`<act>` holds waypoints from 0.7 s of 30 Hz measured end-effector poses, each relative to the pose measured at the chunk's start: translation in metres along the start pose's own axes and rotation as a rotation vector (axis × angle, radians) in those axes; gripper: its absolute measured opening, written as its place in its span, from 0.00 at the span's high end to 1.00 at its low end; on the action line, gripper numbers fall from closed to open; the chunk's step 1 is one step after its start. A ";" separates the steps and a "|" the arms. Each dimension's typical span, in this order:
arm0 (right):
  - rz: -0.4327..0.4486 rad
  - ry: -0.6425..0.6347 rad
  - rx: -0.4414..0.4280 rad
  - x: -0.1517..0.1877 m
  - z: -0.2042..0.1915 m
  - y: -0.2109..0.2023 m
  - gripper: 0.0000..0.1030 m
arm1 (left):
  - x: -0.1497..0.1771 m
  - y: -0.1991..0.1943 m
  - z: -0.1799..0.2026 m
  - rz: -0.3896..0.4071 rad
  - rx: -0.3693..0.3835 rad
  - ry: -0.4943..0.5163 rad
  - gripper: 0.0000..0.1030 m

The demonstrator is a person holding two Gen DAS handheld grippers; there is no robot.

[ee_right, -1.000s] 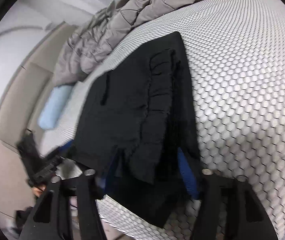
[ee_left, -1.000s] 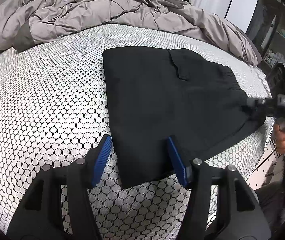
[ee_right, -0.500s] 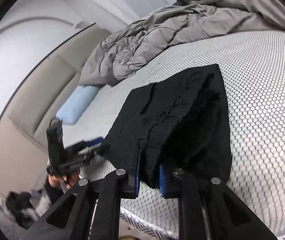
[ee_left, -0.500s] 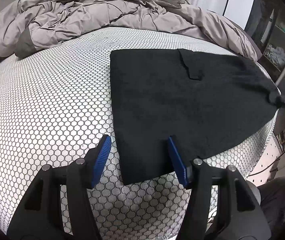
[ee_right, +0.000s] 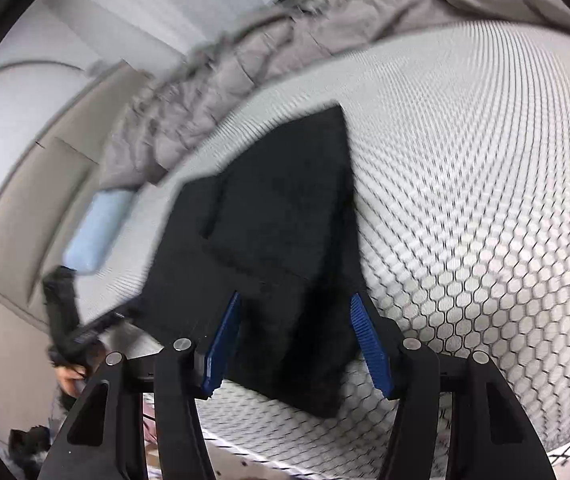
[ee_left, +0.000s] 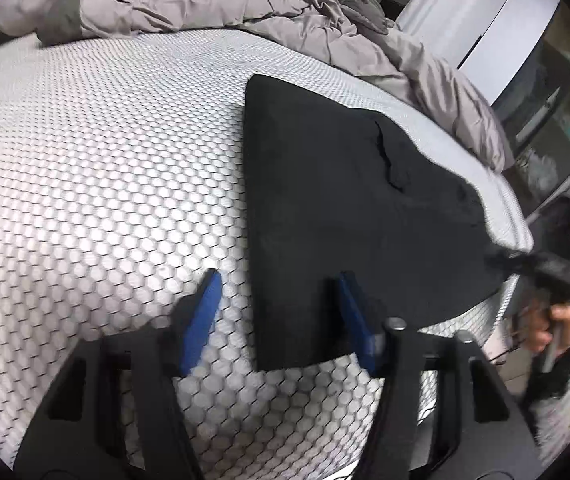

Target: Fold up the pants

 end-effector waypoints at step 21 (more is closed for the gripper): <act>0.050 -0.121 0.384 -0.012 0.015 -0.022 0.31 | -0.025 0.005 0.029 0.092 -0.231 0.044 0.45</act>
Point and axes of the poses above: each gripper's, at about its wrist camera, not at the fingertips, and y roughly the way its jaws point, z to its right, x to its underside, the point moved 2 cm from there along y, roughly the way its jaws point, and after that the axes turned 15 degrees about -x, right-handed, at the moved point
